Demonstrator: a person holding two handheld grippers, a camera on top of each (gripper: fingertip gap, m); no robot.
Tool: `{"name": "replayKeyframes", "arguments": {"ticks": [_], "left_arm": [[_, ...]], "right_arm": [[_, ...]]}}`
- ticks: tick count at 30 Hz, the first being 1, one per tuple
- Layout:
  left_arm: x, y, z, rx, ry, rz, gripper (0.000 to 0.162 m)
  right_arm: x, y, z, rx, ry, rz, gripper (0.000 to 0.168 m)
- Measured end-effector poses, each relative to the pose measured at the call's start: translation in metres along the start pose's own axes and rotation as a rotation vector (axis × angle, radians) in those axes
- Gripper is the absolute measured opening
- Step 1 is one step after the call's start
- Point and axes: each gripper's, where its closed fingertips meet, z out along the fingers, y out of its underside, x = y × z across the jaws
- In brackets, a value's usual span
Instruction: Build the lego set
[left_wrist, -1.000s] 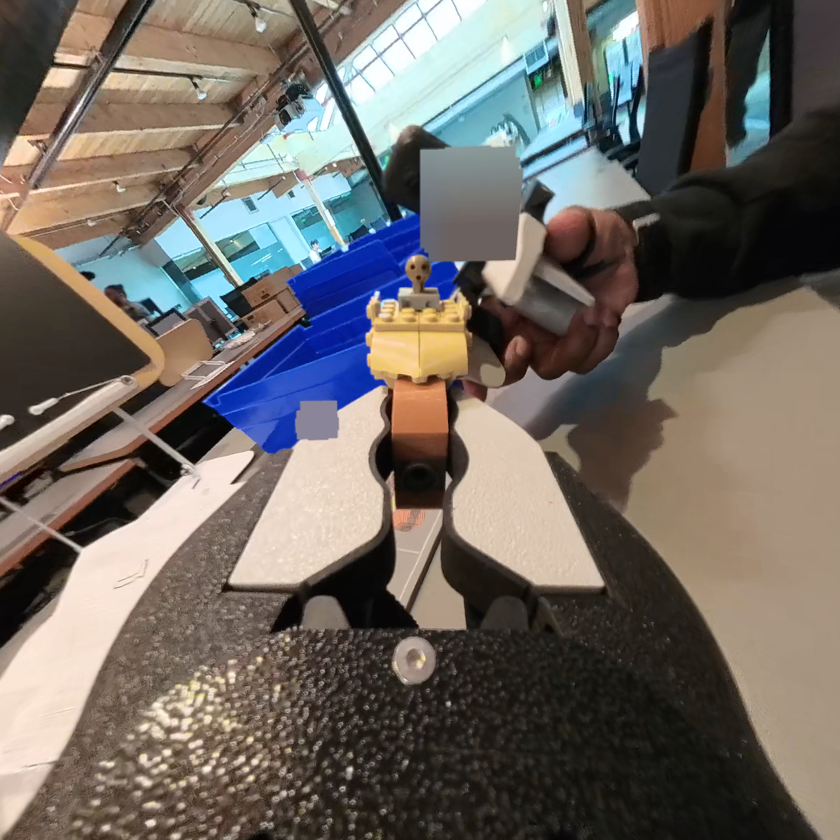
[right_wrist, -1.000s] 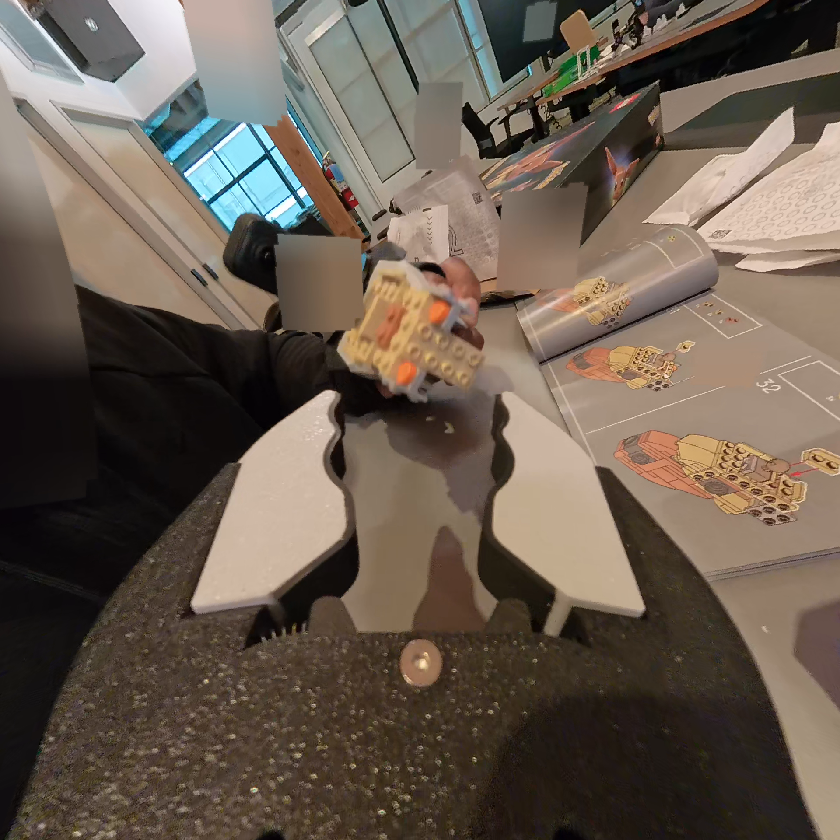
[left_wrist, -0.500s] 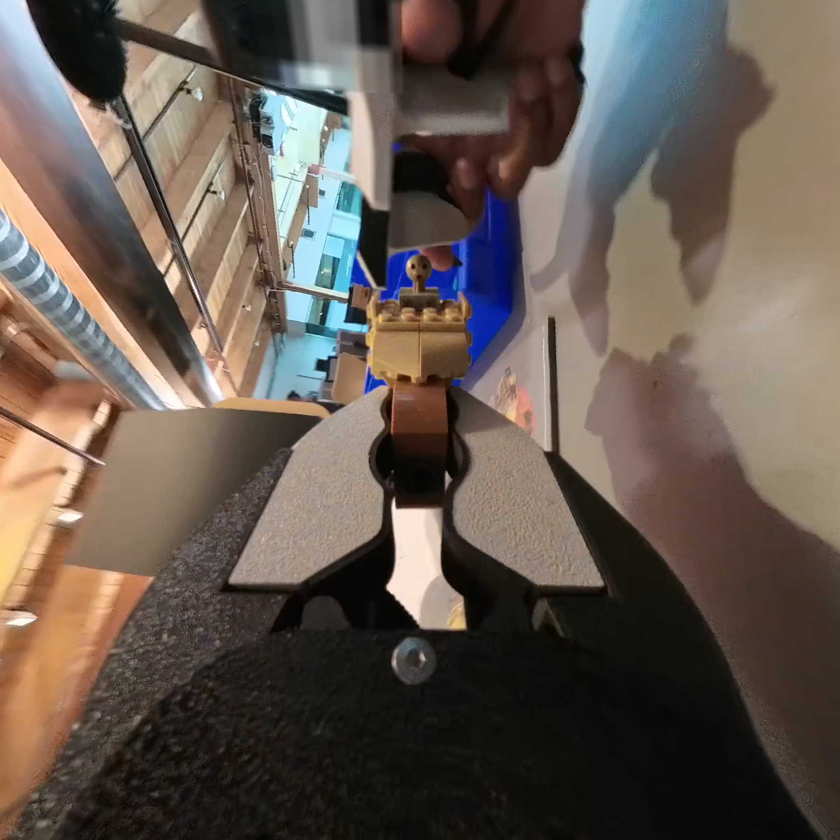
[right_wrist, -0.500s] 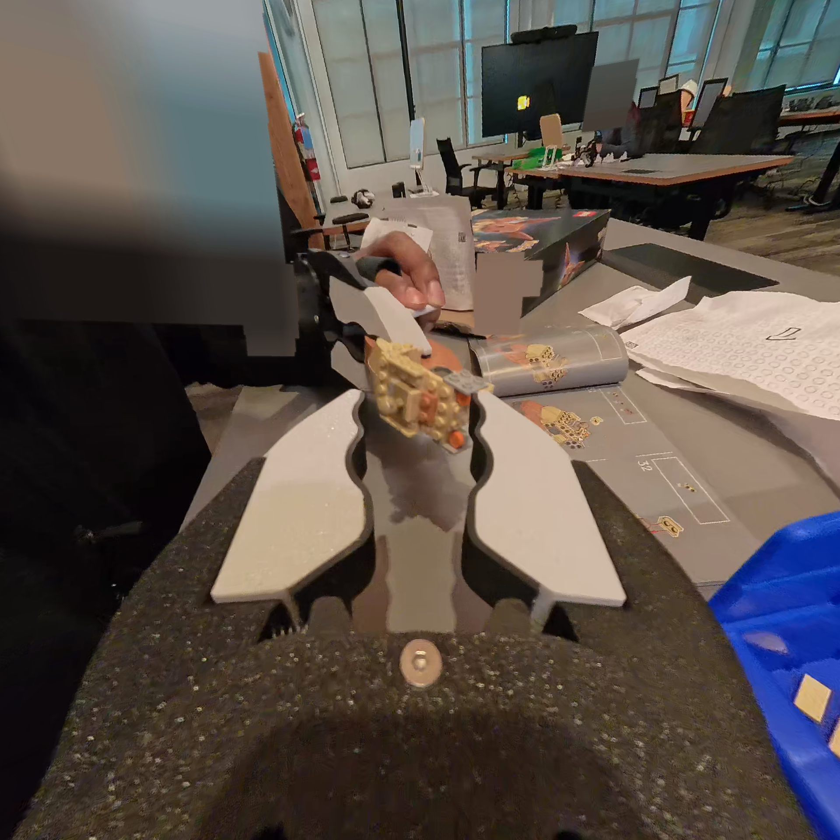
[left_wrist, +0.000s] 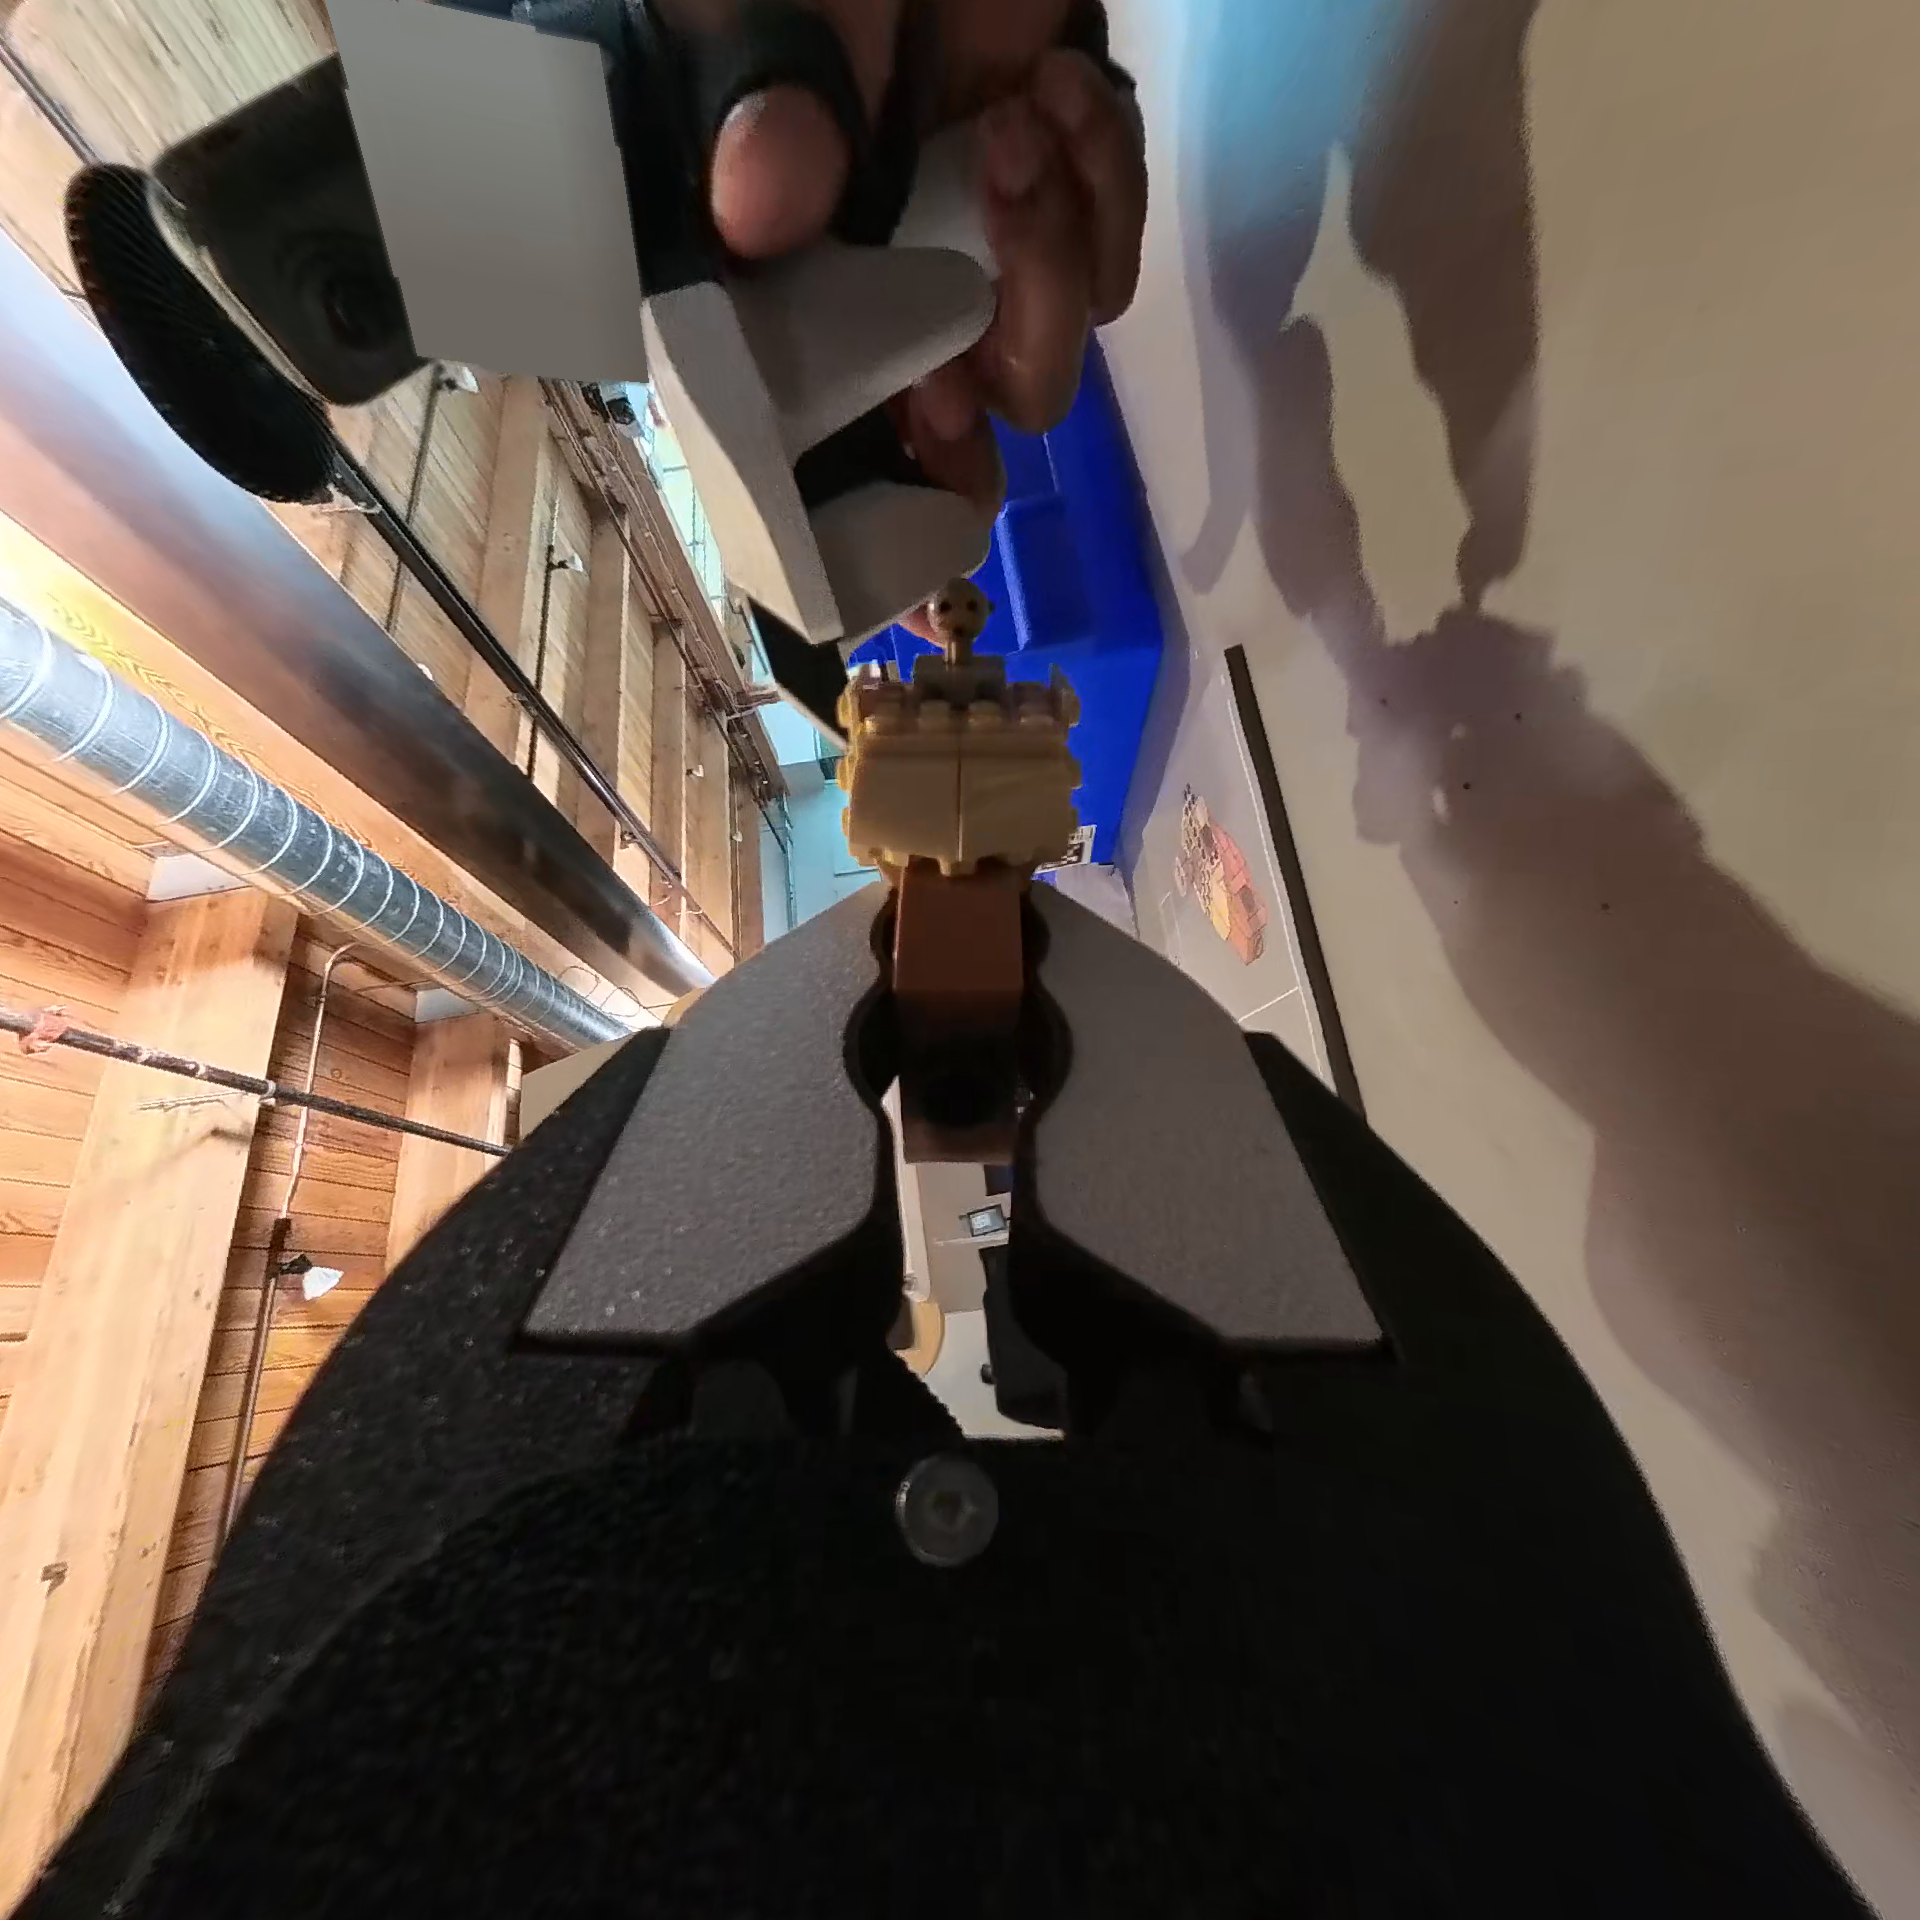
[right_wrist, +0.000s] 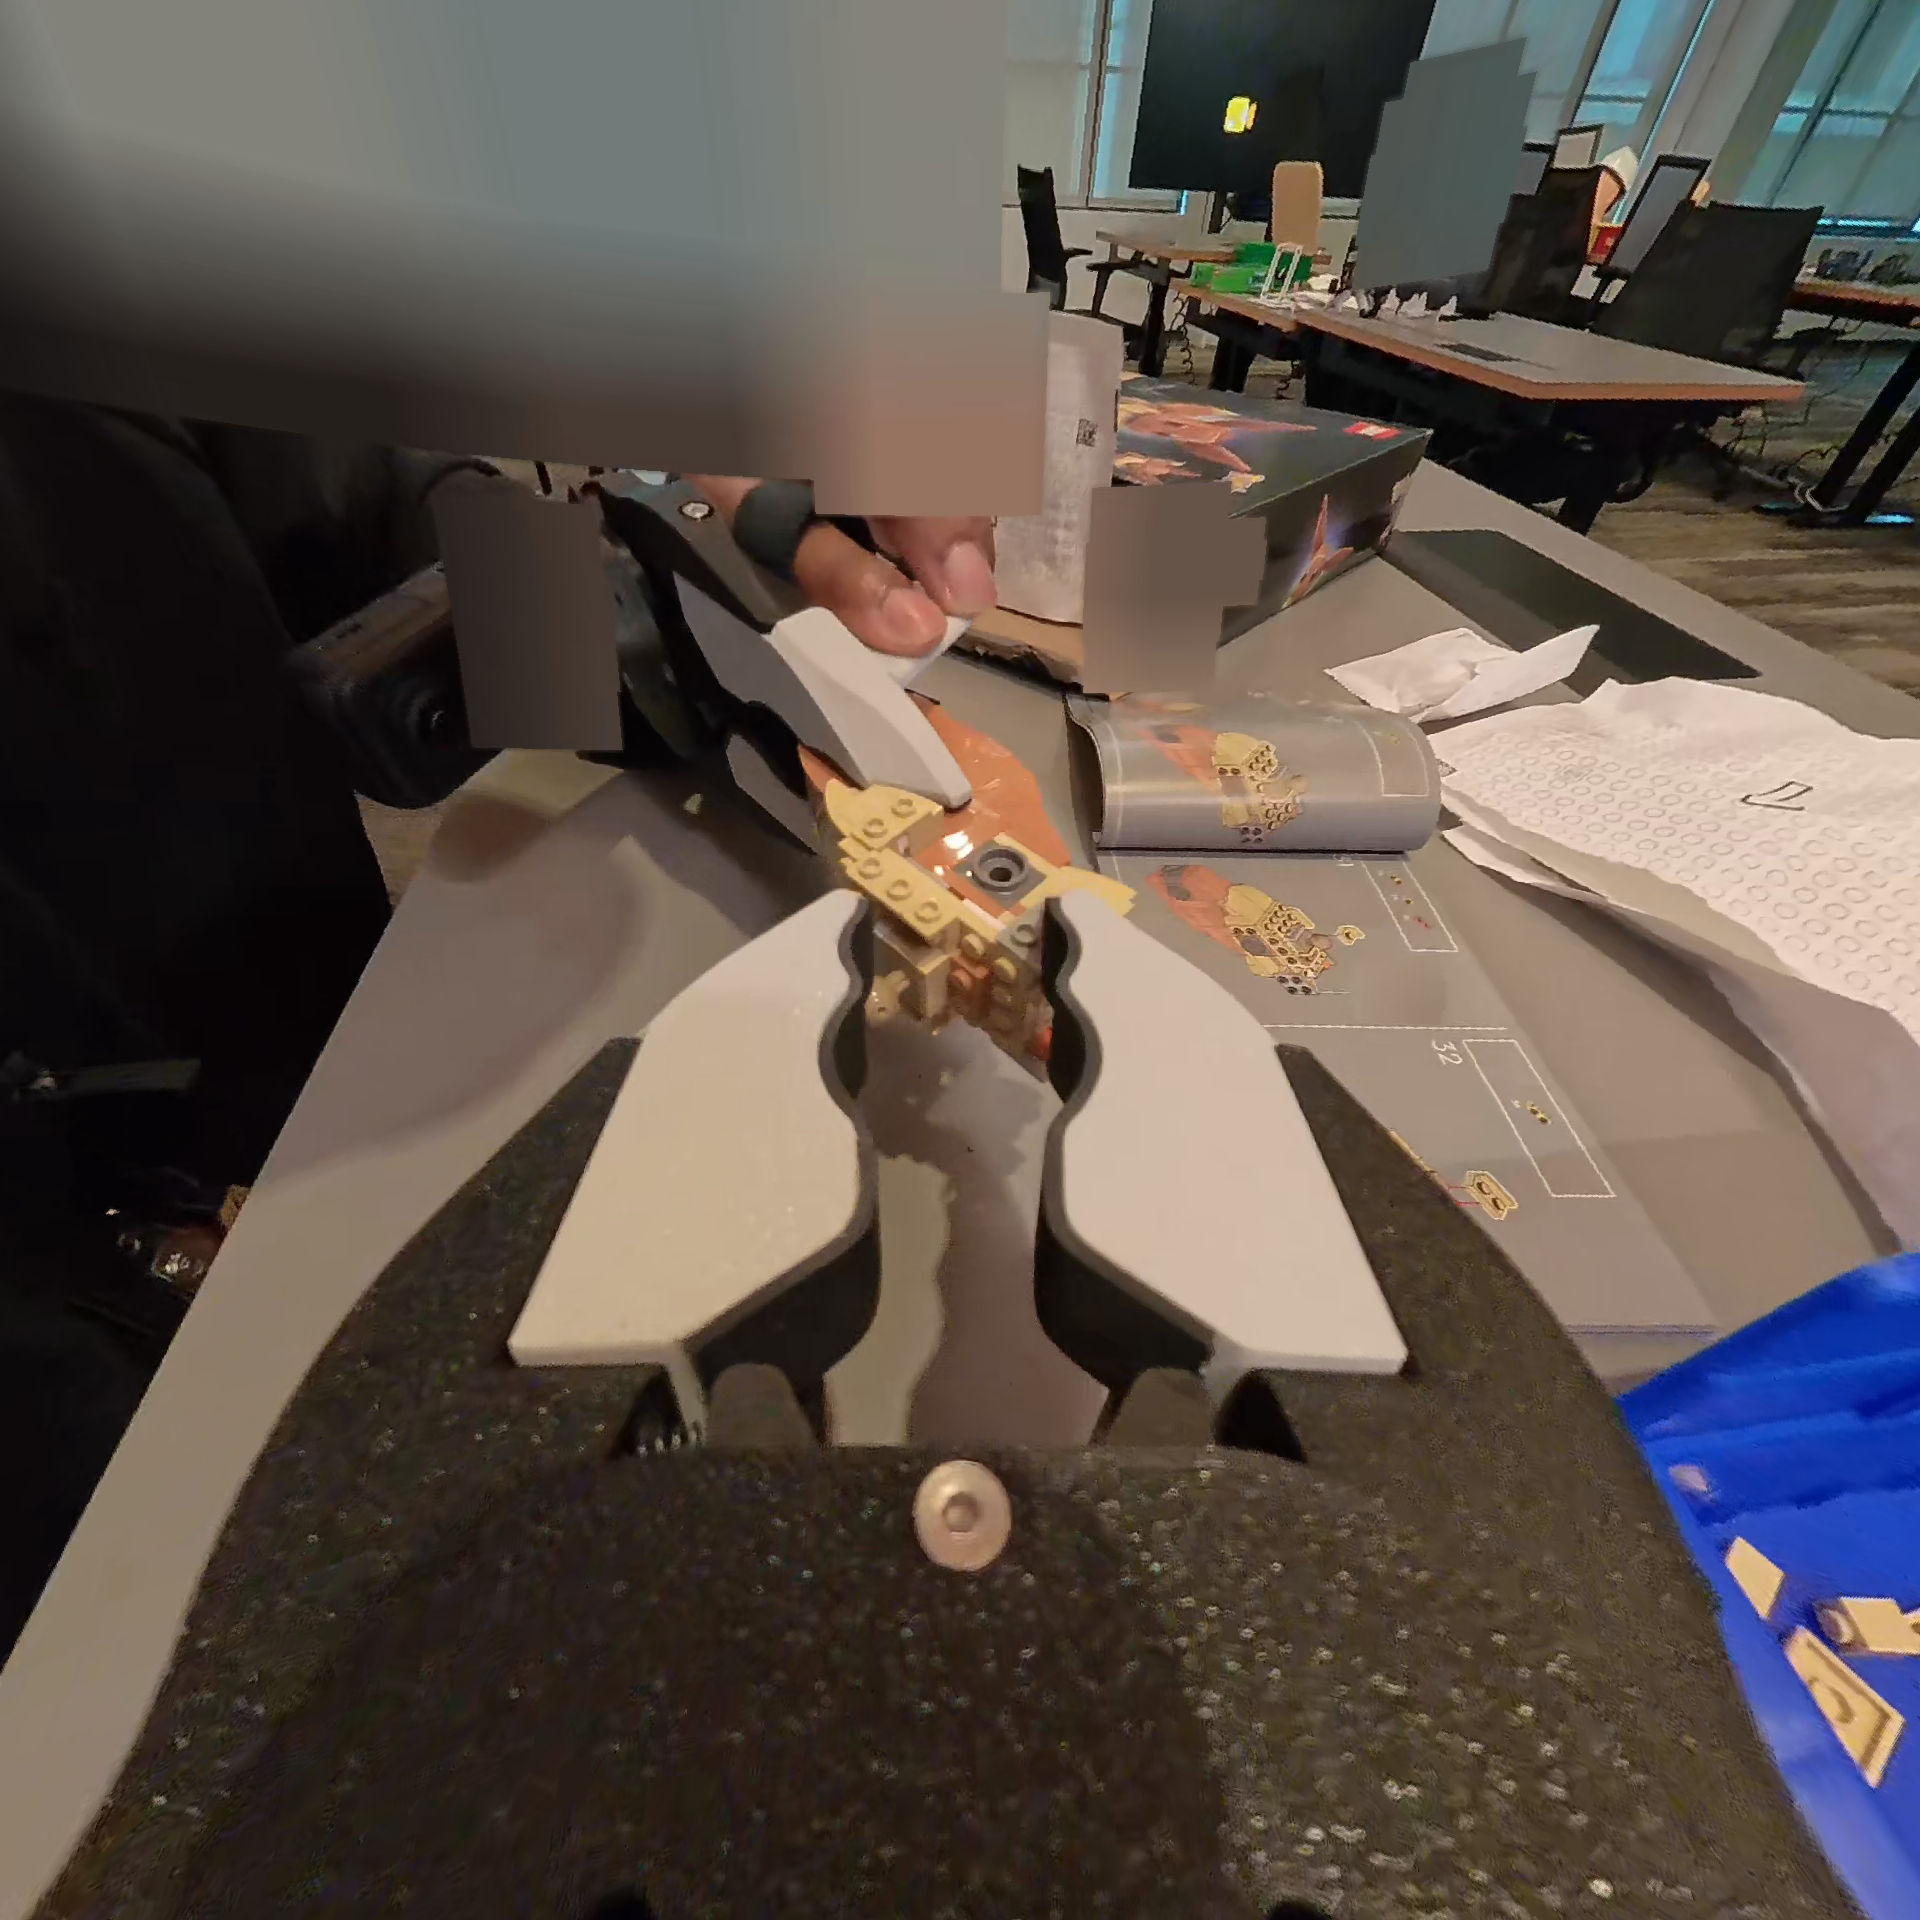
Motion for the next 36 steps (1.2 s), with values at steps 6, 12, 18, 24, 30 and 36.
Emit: {"name": "replayKeyframes", "arguments": {"ticks": [6, 12, 18, 24, 30, 36], "left_arm": [[0.002, -0.002, 0.000, 0.008, 0.007, 0.005, 0.018], [0.003, -0.007, -0.002, 0.044, 0.019, -0.001, 0.018], [0.003, -0.016, -0.004, 0.099, 0.016, 0.003, 0.018], [0.003, -0.020, -0.005, 0.115, 0.013, 0.013, 0.018], [0.006, -0.023, -0.005, 0.132, 0.026, 0.016, 0.018], [0.007, -0.022, -0.006, 0.131, 0.028, 0.023, 0.018]], "right_arm": [[0.002, 0.001, -0.001, -0.007, 0.031, -0.065, 0.025], [-0.008, 0.006, 0.000, -0.037, -0.024, -0.166, 0.023], [-0.023, 0.007, -0.001, -0.092, -0.131, -0.303, 0.022], [-0.029, 0.015, 0.002, -0.200, -0.222, -0.330, 0.019], [-0.031, 0.019, 0.000, -0.223, -0.319, -0.284, 0.014], [-0.032, 0.021, 0.000, -0.243, -0.374, -0.289, 0.012]]}}
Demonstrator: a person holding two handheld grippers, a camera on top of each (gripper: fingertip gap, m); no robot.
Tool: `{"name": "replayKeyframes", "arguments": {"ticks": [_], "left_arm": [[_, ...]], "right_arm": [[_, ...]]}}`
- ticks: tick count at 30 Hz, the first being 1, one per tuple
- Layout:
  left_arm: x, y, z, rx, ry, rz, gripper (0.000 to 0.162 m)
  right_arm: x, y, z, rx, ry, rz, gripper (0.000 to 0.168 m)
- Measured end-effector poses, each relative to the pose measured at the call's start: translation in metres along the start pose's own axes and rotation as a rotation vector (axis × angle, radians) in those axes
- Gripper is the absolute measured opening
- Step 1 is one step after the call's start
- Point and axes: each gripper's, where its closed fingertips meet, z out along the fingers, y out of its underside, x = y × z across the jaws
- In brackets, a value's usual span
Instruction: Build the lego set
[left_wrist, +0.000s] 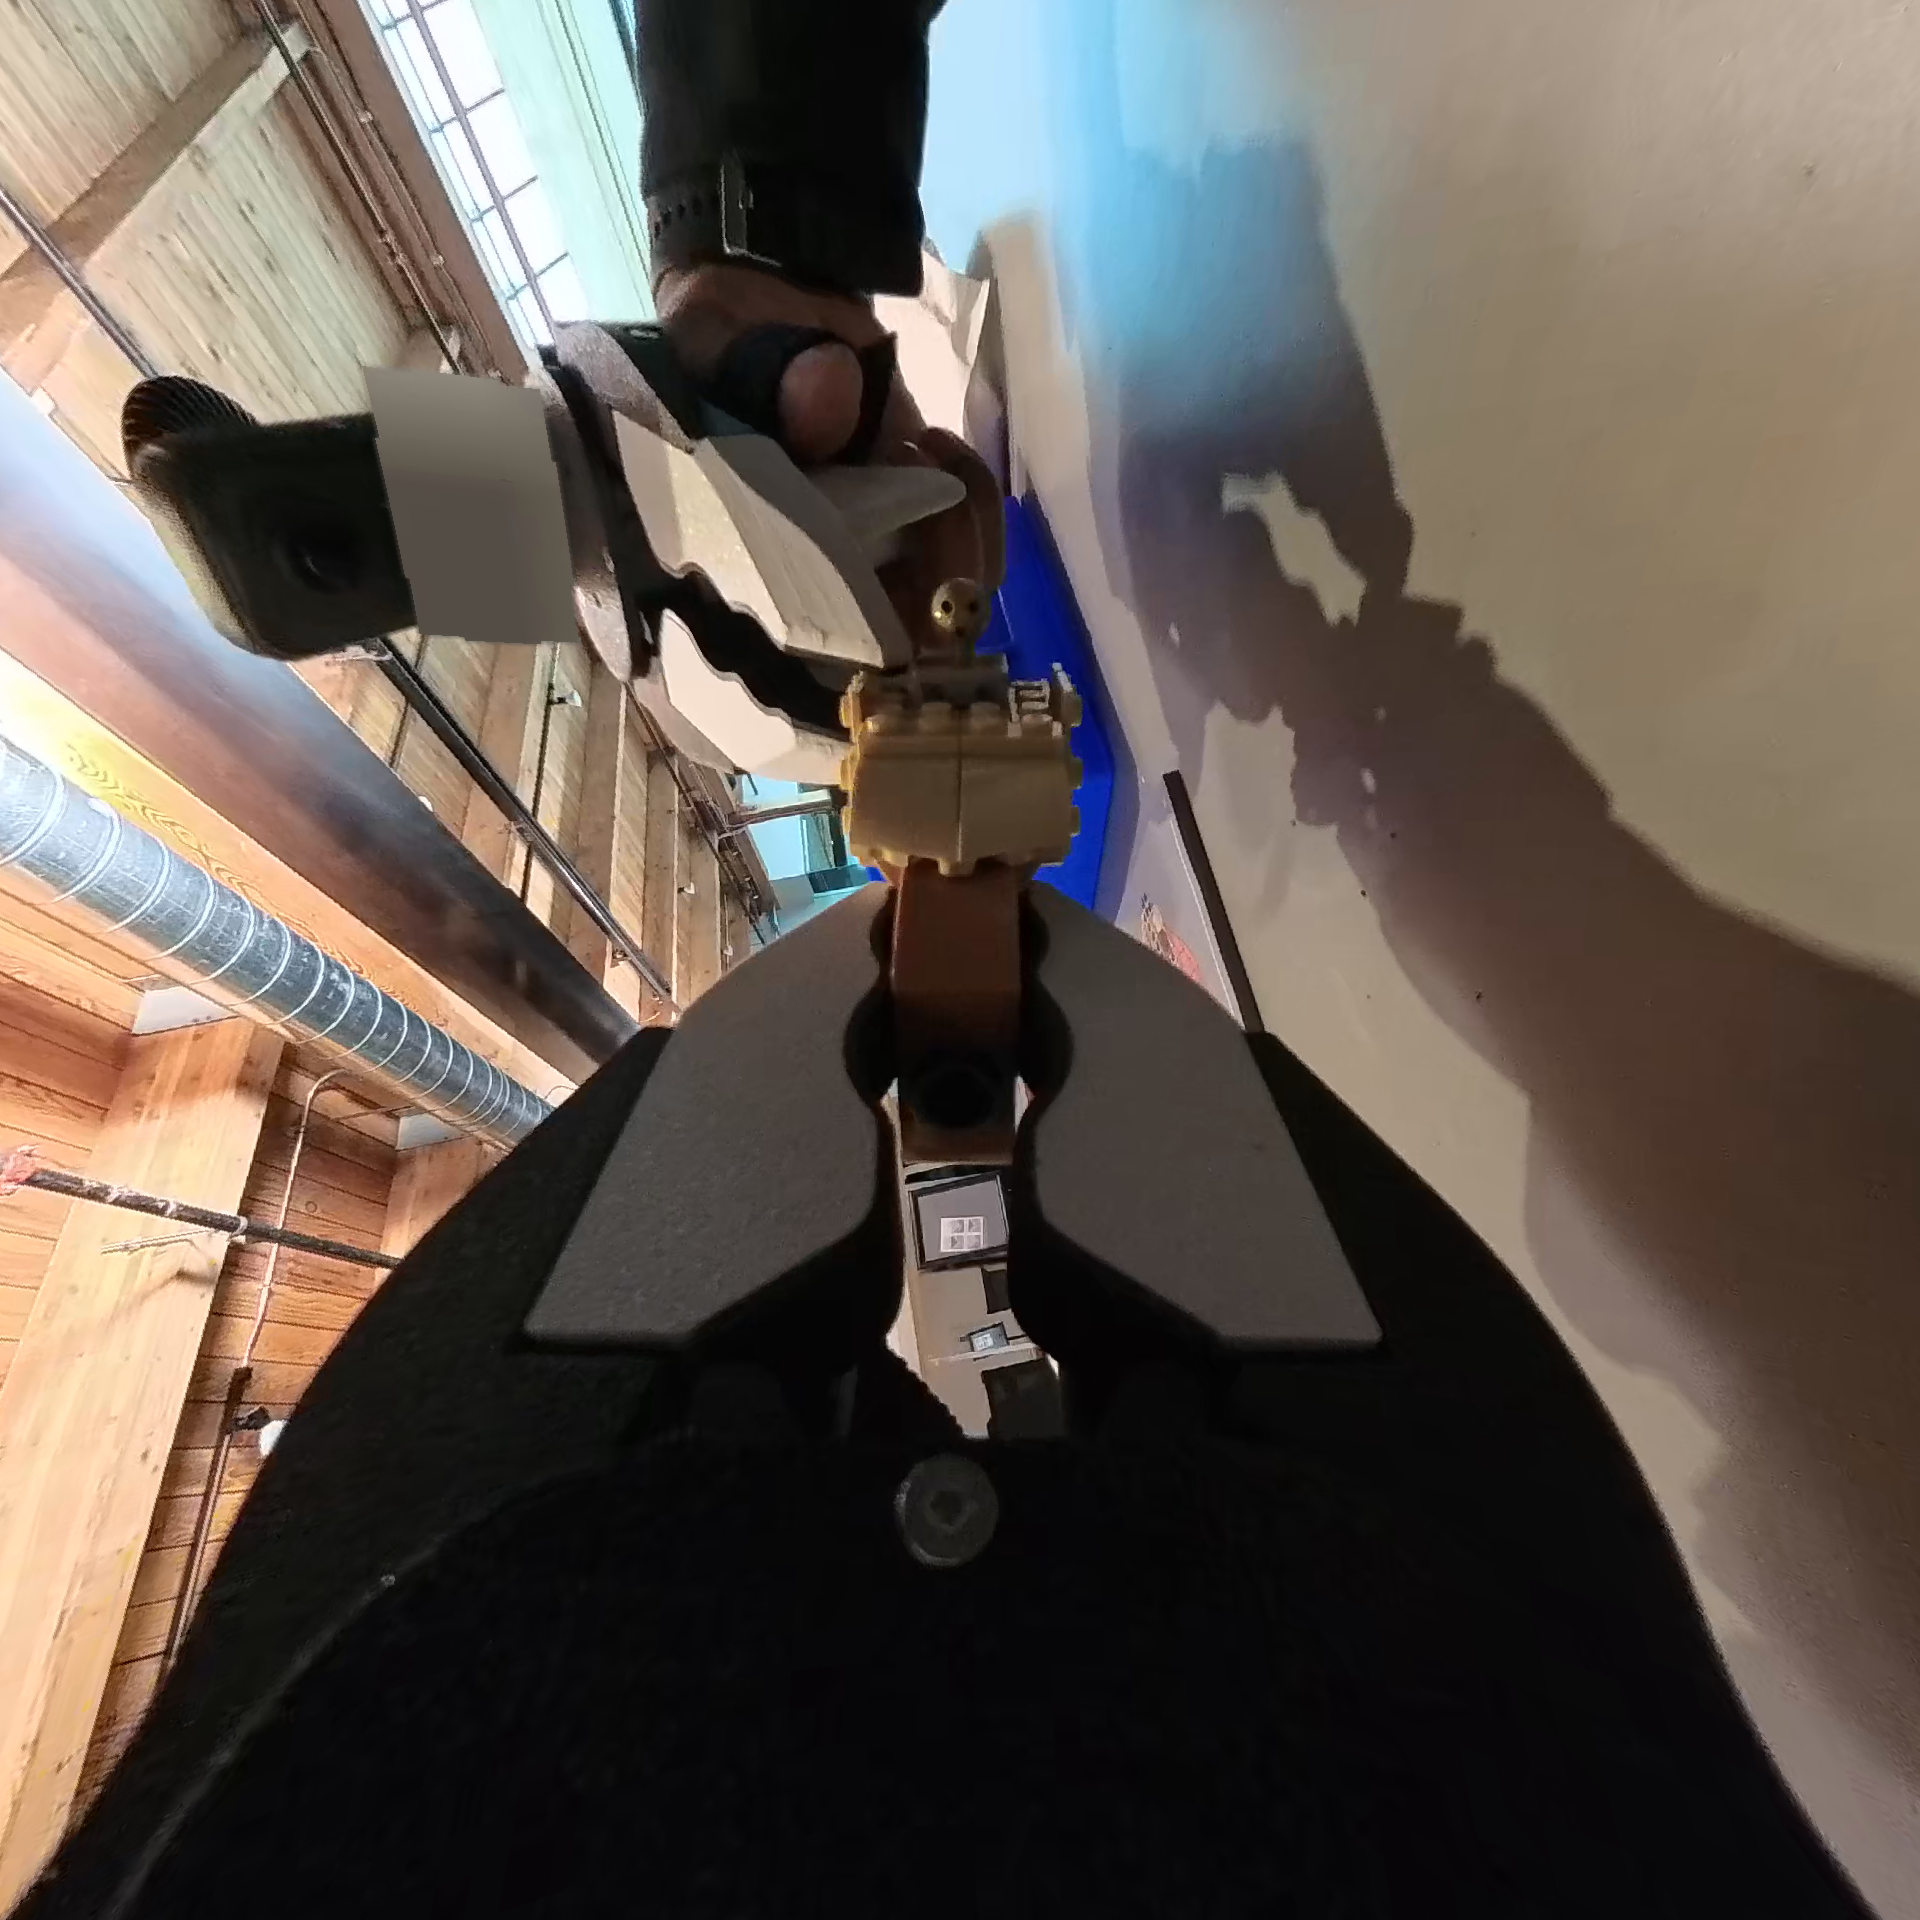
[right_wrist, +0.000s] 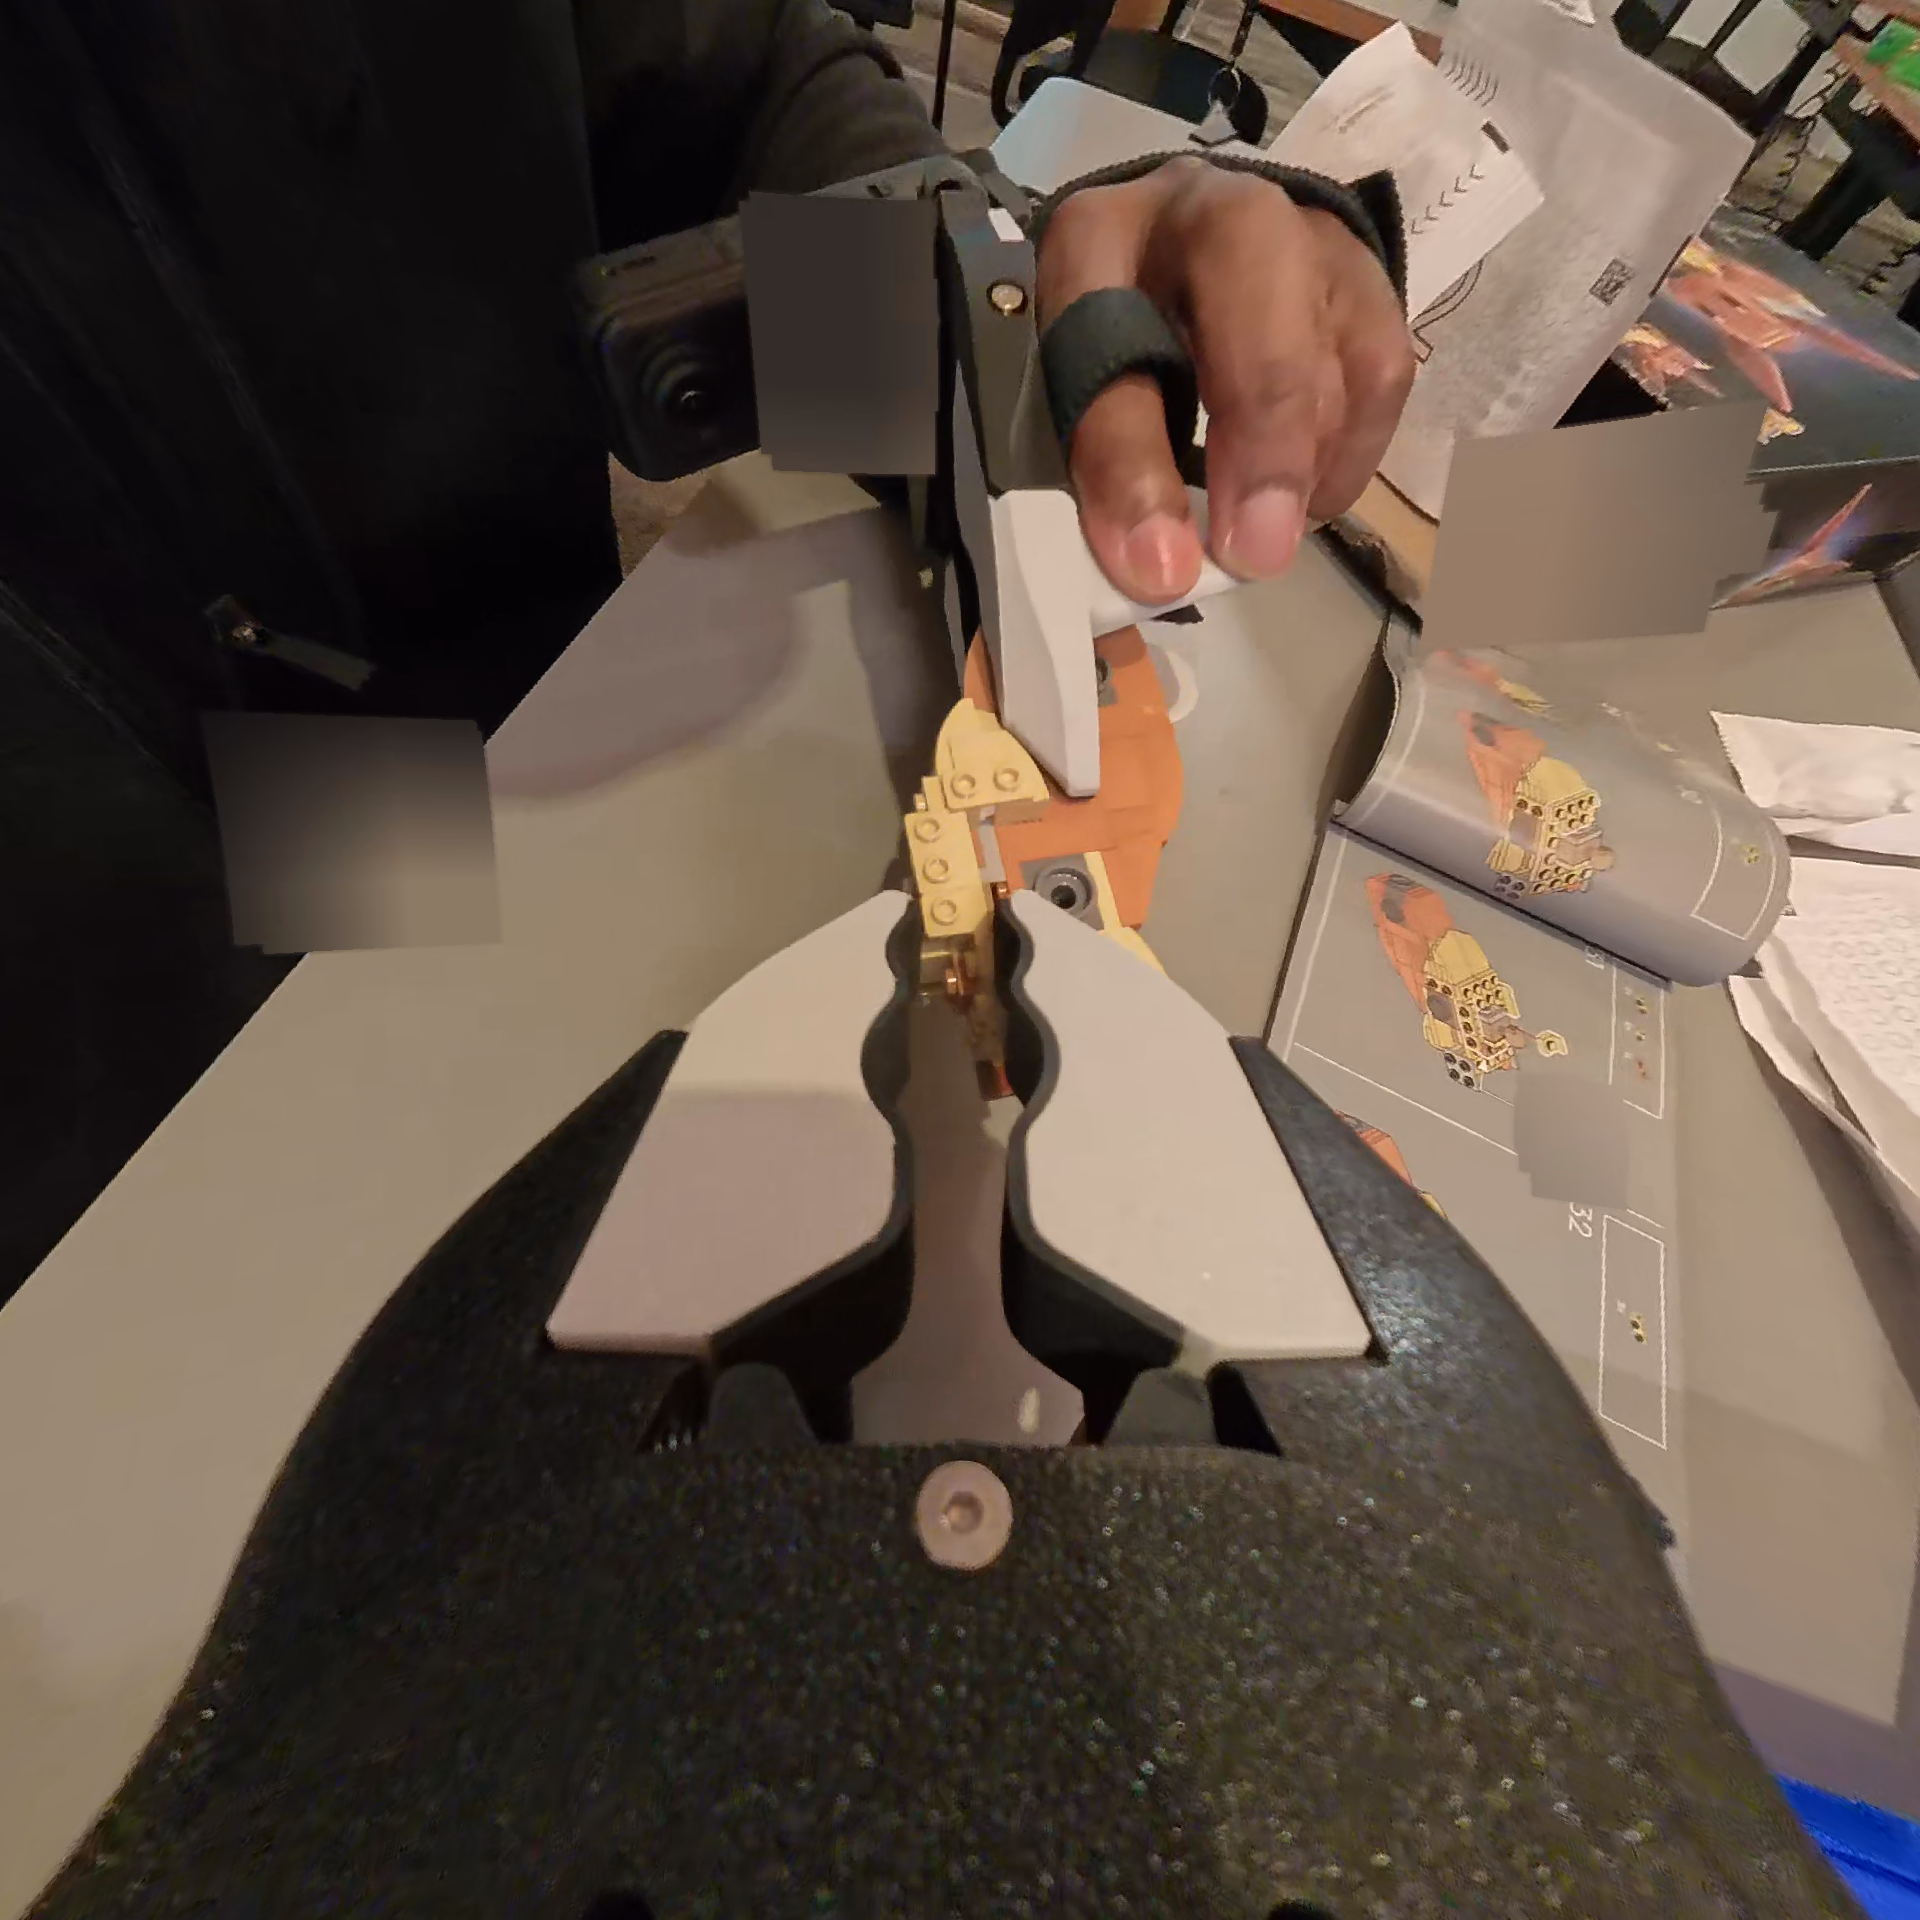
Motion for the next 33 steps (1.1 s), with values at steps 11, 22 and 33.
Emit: {"name": "replayKeyframes", "arguments": {"ticks": [11, 22, 33], "left_arm": [[-0.0033, 0.0021, -0.0012, -0.002, -0.020, -0.009, 0.018], [-0.0023, 0.0028, -0.0001, -0.006, -0.012, -0.025, 0.018], [-0.0012, 0.0057, 0.0007, -0.023, -0.002, -0.028, 0.018]], "right_arm": [[0.0004, -0.0038, -0.0003, 0.018, 0.011, -0.051, 0.011], [0.0003, -0.0033, -0.0006, 0.027, 0.012, -0.024, 0.011], [0.0057, -0.0071, 0.0061, 0.059, 0.037, 0.024, 0.019]]}}
